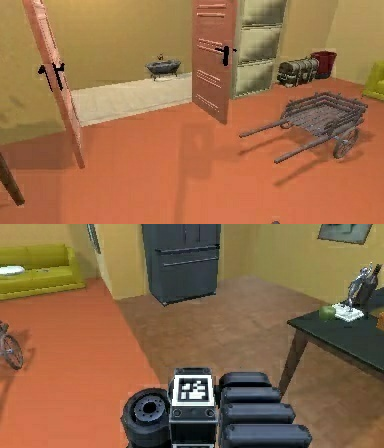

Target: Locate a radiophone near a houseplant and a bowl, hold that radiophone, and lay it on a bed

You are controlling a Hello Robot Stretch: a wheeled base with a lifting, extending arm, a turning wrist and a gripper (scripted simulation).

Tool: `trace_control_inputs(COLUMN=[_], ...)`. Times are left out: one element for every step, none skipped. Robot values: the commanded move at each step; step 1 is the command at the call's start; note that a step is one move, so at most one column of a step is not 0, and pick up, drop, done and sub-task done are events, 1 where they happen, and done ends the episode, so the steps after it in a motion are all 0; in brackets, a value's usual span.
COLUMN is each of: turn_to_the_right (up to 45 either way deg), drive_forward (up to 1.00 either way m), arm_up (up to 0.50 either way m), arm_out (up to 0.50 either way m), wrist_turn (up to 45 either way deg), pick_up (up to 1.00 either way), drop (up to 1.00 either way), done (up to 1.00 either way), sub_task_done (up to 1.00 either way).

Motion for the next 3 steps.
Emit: trace_control_inputs(turn_to_the_right=[-6.0, 0.0, 0.0], drive_forward=[0.00, 1.00, 0.75], arm_up=[0.00, 0.00, 0.00], arm_out=[0.00, 0.00, 0.00], wrist_turn=[0.0, 0.0, 0.0], pick_up=[0.00, 0.00, 0.00], drop=[0.00, 0.00, 0.00], done=[0.00, 0.00, 0.00], sub_task_done=[0.00, 0.00, 0.00])
